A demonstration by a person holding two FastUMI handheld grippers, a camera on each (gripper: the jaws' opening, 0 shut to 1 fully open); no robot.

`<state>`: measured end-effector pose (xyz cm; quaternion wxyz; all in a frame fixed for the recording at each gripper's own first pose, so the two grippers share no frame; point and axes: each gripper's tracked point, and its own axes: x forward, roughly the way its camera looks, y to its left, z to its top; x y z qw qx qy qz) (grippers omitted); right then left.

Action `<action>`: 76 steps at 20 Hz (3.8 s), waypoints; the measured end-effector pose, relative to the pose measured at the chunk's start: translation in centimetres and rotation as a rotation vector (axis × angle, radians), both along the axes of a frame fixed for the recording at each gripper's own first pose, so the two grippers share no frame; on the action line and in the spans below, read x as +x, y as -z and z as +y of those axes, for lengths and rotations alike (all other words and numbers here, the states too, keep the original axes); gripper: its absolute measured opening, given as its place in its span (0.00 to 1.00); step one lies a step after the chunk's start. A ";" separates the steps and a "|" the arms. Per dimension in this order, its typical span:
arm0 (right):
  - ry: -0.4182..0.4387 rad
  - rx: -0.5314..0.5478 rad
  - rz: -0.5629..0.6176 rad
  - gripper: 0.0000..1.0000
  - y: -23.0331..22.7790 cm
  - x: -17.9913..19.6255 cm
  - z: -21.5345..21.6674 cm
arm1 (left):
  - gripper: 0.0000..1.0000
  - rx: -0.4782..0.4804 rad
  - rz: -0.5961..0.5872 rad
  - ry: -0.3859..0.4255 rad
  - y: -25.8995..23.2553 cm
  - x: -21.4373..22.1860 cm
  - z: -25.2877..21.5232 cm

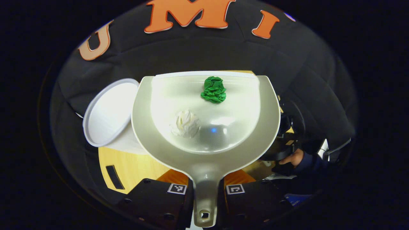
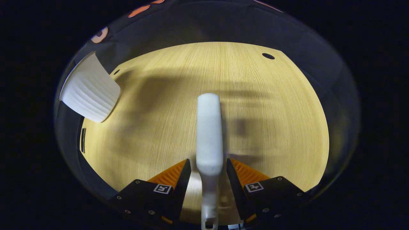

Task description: Pick up the small broom and dustpan from the desktop, sweep the trash into the dustpan with the broom, and then empty the trash into the garbage bin.

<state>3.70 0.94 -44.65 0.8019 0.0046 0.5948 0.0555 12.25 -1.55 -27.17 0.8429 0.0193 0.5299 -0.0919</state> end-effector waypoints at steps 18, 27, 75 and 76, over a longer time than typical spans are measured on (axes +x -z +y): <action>0.072 0.003 -0.015 0.89 -0.9 0.7 -0.9 | 0.31 0.503 0.116 -0.175 0.5 0.5 23.6; 0.065 0.006 -0.017 0.89 -0.8 0.7 -1.0 | 0.31 1.078 0.191 0.298 -4.6 2.5 26.6; 0.049 -0.010 0.006 0.89 -2.2 -2.2 0.2 | 0.31 0.085 0.231 -0.107 39.1 8.4 -13.3; 0.044 -0.009 0.012 0.89 -2.3 -2.4 0.3 | 0.31 0.074 0.246 -0.109 39.7 8.7 -13.5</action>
